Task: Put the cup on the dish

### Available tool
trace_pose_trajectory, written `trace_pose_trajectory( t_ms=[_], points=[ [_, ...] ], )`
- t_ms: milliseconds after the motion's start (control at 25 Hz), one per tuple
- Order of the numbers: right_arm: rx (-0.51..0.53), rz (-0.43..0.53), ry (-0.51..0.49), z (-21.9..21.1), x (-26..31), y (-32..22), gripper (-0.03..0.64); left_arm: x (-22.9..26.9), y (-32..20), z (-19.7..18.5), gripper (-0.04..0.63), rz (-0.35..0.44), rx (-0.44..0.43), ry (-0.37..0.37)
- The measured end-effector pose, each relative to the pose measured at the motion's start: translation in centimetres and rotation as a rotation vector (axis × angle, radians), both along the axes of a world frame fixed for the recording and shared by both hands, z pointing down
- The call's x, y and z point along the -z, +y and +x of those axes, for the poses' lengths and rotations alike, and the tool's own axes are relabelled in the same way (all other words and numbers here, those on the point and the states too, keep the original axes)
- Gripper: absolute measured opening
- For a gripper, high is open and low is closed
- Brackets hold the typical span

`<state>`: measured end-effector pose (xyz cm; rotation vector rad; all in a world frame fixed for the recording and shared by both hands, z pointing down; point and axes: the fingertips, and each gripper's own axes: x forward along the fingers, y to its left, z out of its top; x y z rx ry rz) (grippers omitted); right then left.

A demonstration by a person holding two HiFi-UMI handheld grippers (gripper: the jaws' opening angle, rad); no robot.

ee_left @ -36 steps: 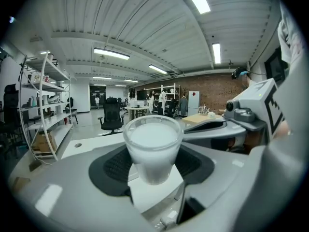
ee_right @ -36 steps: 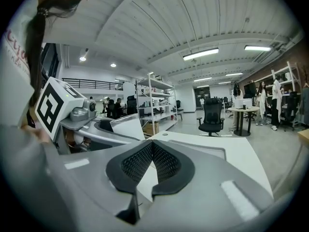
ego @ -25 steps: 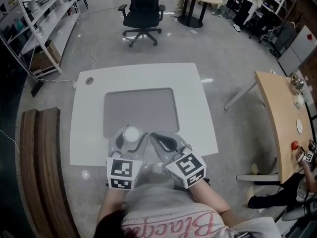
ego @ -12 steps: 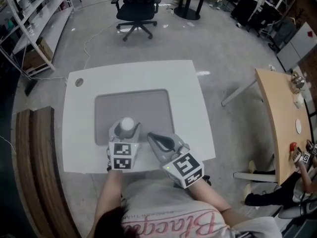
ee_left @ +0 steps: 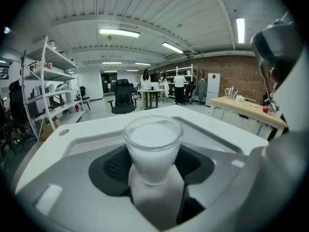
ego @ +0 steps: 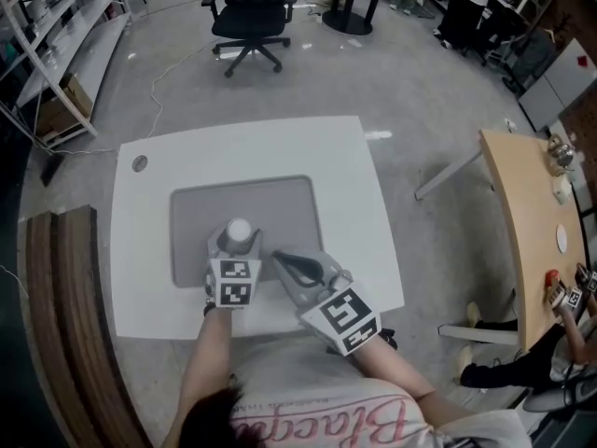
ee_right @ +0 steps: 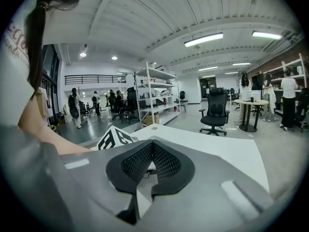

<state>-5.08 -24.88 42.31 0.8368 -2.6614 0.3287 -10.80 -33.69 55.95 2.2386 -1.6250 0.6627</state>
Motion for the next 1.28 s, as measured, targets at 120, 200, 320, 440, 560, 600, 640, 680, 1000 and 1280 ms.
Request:
trace_pose_trajectory(
  t_ms=[120,200,320,440,560,600,640,680,1000,1280],
  points=[
    [0.001,0.000,0.003,-0.1,-0.2,-0.3,0.002,-1.1,-0.3,-0.2,0.256,-0.028,0.006,0.008],
    [0.002,-0.003,0.008,0.0,-0.5,-0.5,0.002,-1.6,-0.3,0.0,0.256,-0.049,0.002,0.036],
    [-0.001,-0.007,0.014,0.2,-0.8,-0.7,0.002,-2.4,-0.3,0.1,0.256,-0.070,-0.015,0.052],
    [-0.004,-0.007,0.012,0.3,-0.7,-0.9,0.002,-2.7,-0.3,0.1,0.256,-0.081,-0.020,0.045],
    [-0.011,-0.003,0.011,0.5,-0.7,-1.2,0.002,-2.2,-0.4,0.6,0.256,-0.089,-0.029,0.025],
    [-0.012,-0.001,0.011,0.5,-0.6,-1.2,0.002,-2.2,-0.5,0.6,0.256,-0.094,-0.028,0.015],
    [-0.011,0.002,0.010,0.4,-0.6,-1.2,0.002,-2.4,-0.5,0.6,0.256,-0.099,-0.024,0.007],
    [-0.010,0.005,0.010,0.4,-0.6,-1.2,0.002,-2.6,-0.6,0.6,0.256,-0.103,-0.019,0.005],
    [-0.016,0.024,0.009,0.6,0.1,-1.1,0.002,-3.5,-1.1,0.1,0.269,-0.116,0.001,-0.016],
    [-0.036,0.046,0.006,1.6,0.5,-1.4,0.002,-1.1,0.0,-0.5,0.290,-0.053,0.043,-0.030]
  ],
)
